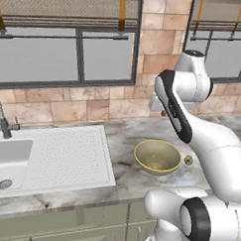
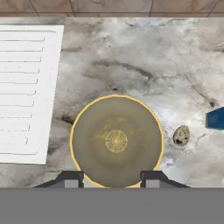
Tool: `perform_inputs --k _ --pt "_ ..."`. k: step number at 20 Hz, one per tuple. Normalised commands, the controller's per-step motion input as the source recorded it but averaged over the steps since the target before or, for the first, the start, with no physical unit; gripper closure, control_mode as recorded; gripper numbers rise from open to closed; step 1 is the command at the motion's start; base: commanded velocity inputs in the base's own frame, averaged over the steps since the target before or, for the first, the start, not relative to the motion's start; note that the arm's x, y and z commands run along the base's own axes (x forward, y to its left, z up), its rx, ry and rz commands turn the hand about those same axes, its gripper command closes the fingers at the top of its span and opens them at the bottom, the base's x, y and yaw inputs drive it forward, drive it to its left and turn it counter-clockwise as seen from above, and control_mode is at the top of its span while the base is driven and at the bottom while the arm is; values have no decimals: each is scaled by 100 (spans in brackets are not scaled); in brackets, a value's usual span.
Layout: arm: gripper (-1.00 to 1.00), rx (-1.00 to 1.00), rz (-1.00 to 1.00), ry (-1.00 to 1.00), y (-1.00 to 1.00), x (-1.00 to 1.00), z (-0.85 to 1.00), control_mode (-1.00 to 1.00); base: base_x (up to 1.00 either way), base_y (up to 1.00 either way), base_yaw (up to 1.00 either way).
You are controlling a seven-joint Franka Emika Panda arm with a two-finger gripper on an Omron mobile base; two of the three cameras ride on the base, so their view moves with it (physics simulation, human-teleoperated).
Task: Gather the eggs and milk located in the vicinity of the sink area and place them right next to the bowl.
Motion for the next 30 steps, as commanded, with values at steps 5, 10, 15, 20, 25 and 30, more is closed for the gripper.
perform_inputs --k 5,10,15,20,25,30 --pt "-100 0 0 0 -1 -15 -5 -100 0 0 0" --pt "-100 0 0 0 -2 -15 -23 -100 0 0 0" --pt "-100 0 0 0 -10 -19 -23 -100 0 0 0" --pt "-100 3 0 -8 -32 -24 -26 -100 0 0 0" --pt "-100 3 0 -4 -34 -10 -20 -100 0 0 0" --pt "-100 2 0 0 -27 0 -13 -100 0 0 0"
